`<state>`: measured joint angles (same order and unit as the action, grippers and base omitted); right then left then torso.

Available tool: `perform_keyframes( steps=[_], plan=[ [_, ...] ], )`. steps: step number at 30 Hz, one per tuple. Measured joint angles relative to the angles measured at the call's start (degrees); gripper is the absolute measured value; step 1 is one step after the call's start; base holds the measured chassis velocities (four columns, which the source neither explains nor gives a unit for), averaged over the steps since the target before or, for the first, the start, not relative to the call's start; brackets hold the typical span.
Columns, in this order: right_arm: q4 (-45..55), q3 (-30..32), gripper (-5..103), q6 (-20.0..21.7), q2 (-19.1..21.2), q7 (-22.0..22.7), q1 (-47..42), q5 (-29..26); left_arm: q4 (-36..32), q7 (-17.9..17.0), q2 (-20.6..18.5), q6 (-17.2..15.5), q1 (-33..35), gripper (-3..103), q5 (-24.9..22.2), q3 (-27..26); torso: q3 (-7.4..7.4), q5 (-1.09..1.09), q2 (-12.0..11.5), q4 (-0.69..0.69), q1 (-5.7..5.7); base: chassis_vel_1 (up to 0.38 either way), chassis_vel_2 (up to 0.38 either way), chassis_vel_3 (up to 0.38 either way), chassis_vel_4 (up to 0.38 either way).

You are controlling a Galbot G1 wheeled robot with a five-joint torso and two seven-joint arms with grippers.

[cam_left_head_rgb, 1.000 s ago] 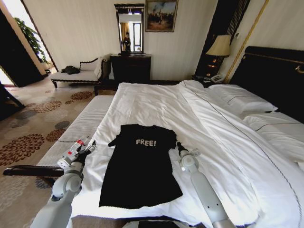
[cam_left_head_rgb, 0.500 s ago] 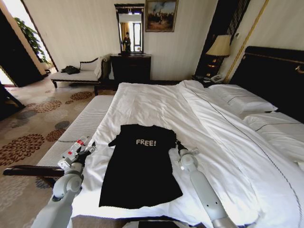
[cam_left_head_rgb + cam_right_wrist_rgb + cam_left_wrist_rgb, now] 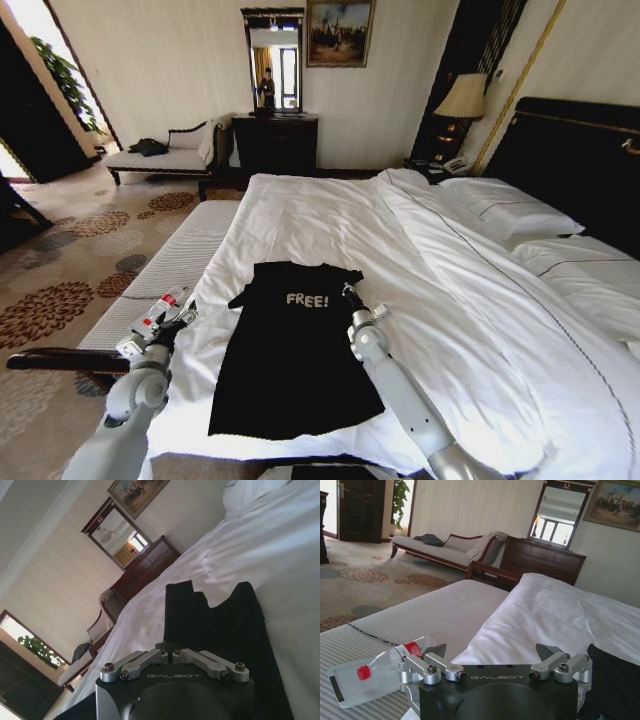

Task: Fold the clothes on the bed.

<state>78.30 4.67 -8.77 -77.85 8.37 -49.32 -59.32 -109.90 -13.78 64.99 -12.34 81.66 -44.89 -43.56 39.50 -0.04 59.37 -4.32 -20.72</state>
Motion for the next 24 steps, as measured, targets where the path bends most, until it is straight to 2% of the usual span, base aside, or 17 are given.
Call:
perform_keyframes(
  steps=[3,7,9,11,12,15,16,19,20,21,24],
  plan=[
    [-1.15,-1.10,-1,-0.35,-0.37,-0.28,0.46,1.90,0.29,0.10,-0.04,0.10,0.30,100,-0.05,-0.36,0.00,0.00,0.00,0.01,0.00,0.000,0.000,0.000,0.000],
    [0.46,-2.71,20,-1.37,0.14,-2.82,-1.15,3.69,0.83,0.21,-0.05,0.24,0.34,100,-0.08,-0.53,0.00,0.00,0.00,-0.01,0.00,0.000,0.000,0.000,0.000],
    [1.44,-2.92,20,-1.56,0.38,-3.14,-1.87,3.55,0.87,0.21,-0.02,0.25,0.24,100,-0.08,-0.49,0.00,0.00,0.00,-0.02,0.00,0.000,0.000,0.000,0.000],
    [3.93,-2.98,31,-1.50,0.79,-2.73,-3.40,0.96,0.93,0.21,0.10,0.25,0.02,100,-0.05,-0.15,0.00,0.00,0.00,-0.02,0.00,0.000,0.000,0.000,0.000],
    [3.93,-2.98,31,-1.50,0.79,-2.73,-3.40,0.96,0.93,0.21,0.10,0.25,0.02,100,-0.05,-0.15,0.00,0.00,0.00,-0.02,0.00,0.000,0.000,0.000,0.000],
    [5.71,-1.90,47,-0.55,0.90,-0.45,-3.85,-2.03,1.07,0.22,0.23,0.25,-0.18,100,0.13,0.32,0.00,0.00,0.00,-0.01,0.00,0.000,0.000,0.000,0.000],
    [5.71,-1.90,47,-0.55,0.90,-0.45,-3.85,-2.03,1.07,0.22,0.23,0.25,-0.18,100,0.13,0.32,0.00,0.00,0.00,-0.01,0.00,0.000,0.000,0.000,0.000],
    [5.61,0.55,63,1.36,0.81,4.20,-1.89,-6.94,1.17,0.22,0.32,0.26,-0.19,100,0.39,0.51,0.00,0.01,0.00,0.00,0.00,0.000,0.000,0.000,0.000],
    [5.47,1.38,63,2.44,0.86,6.10,-1.12,-8.55,1.17,0.22,0.33,0.26,-0.13,100,0.41,0.49,0.00,0.01,0.00,0.00,0.00,0.000,0.000,0.000,0.000],
    [5.47,1.38,63,2.44,0.86,6.10,-1.12,-8.55,1.17,0.22,0.33,0.26,-0.13,100,0.41,0.49,0.00,0.01,0.00,0.00,0.00,0.000,0.000,0.000,0.000],
    [5.10,2.60,80,6.24,1.70,11.97,0.12,-10.80,1.33,0.20,0.31,0.34,0.04,100,0.43,0.13,0.00,0.01,0.00,0.00,0.00,0.000,0.000,0.000,0.000]
  ],
)
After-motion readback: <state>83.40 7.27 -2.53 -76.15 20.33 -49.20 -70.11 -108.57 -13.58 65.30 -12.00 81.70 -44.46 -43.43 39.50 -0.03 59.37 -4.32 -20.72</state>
